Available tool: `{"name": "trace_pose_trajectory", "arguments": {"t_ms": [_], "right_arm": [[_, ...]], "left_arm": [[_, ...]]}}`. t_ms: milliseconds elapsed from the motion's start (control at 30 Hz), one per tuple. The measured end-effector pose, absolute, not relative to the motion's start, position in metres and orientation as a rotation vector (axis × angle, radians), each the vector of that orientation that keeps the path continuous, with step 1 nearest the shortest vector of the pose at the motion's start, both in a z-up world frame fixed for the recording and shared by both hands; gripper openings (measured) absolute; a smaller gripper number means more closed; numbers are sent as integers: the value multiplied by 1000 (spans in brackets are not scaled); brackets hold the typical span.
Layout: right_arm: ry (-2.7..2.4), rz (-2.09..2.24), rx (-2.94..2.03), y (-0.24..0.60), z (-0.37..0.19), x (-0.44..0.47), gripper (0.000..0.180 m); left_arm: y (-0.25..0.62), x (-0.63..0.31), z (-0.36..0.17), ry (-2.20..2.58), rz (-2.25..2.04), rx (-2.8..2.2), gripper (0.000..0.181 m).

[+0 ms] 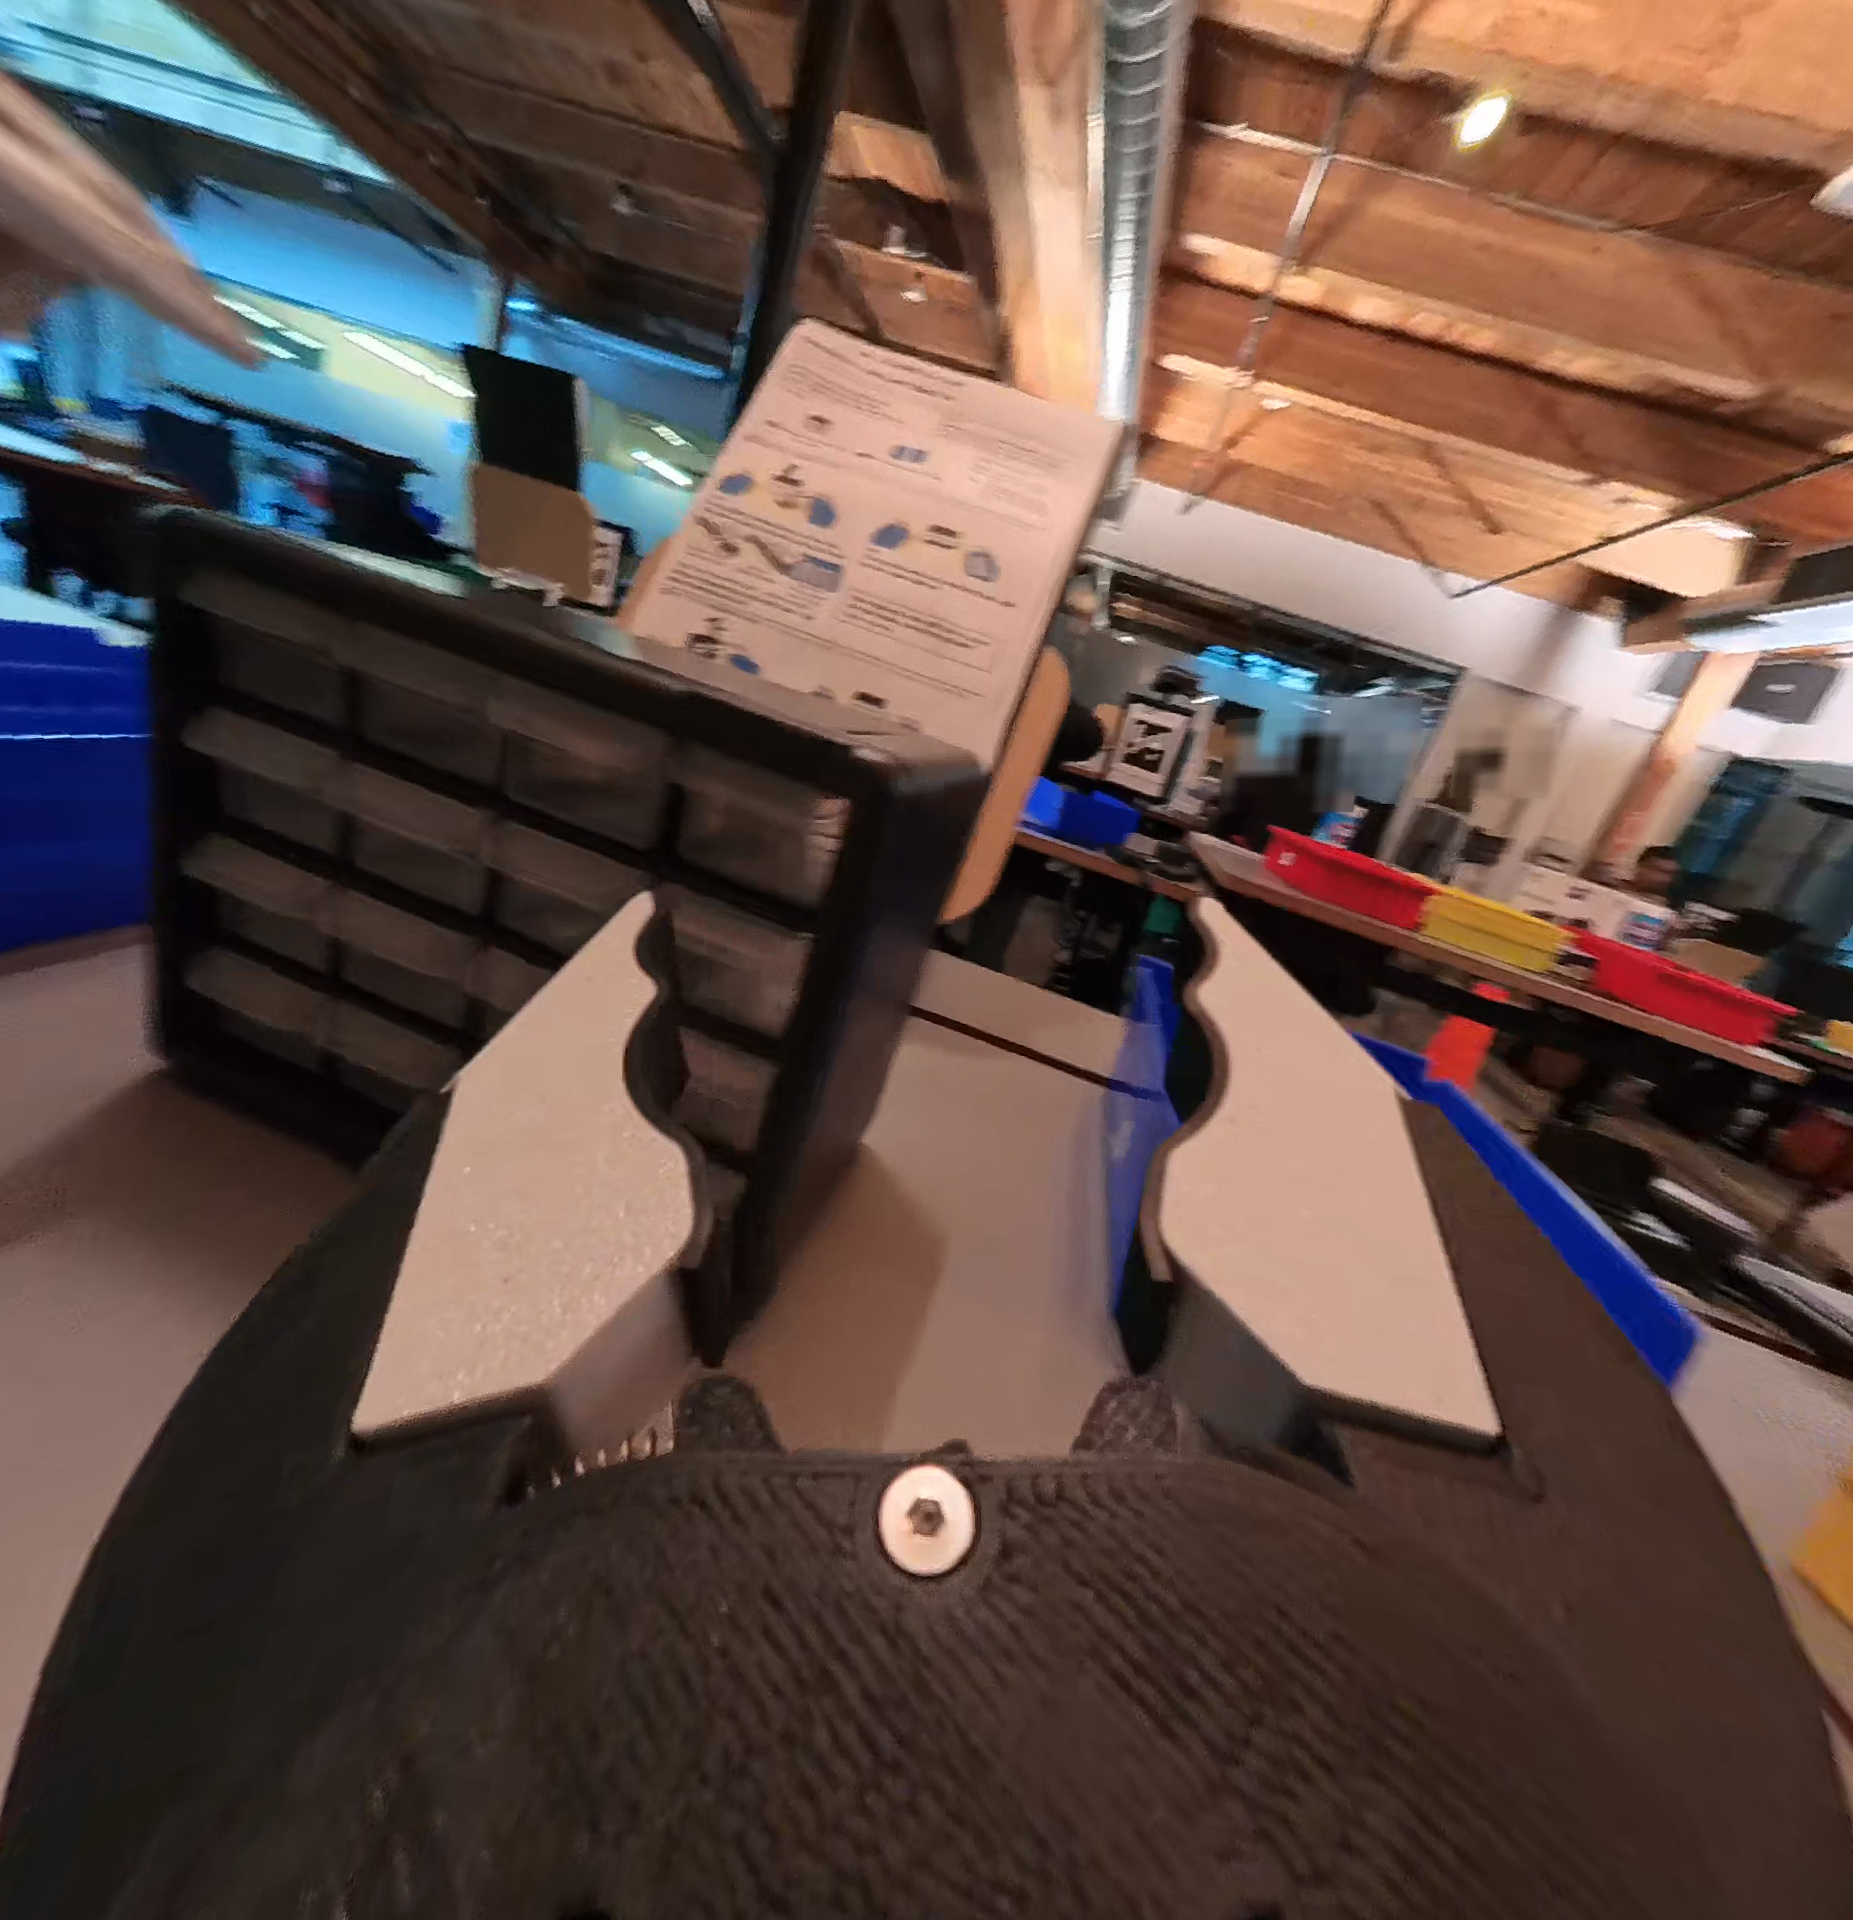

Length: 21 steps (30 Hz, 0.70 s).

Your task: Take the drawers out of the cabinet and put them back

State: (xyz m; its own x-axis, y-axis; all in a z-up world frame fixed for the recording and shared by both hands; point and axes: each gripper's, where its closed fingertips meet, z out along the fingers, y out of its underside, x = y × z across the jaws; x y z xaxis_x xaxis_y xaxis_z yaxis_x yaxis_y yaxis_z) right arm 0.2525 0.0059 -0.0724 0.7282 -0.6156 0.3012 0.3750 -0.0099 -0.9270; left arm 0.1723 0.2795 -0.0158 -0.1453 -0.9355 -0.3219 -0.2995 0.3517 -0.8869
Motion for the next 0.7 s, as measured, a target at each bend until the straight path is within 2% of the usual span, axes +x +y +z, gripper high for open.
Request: {"name": "trace_pose_trajectory", "arguments": {"t_ms": [167,400,533,600,700], "right_arm": [[119,-481,-1453,69,-91,204,69],[452,252,-1283,150,-117,138,68],[646,668,-1196,190,-146,113,59],[718,757,-1151,201,-157,113,45],[795,811,-1067,210,-161,123,32]], "left_arm": [[291,212,-14,2139,-537,-1144,0],[304,254,-41,2606,-183,-1168,0],[305,257,-63,2809,-75,-1219,0],[305,259,-68,2852,-49,-1241,0],[304,262,-68,2880,-24,-1261,0]]}}
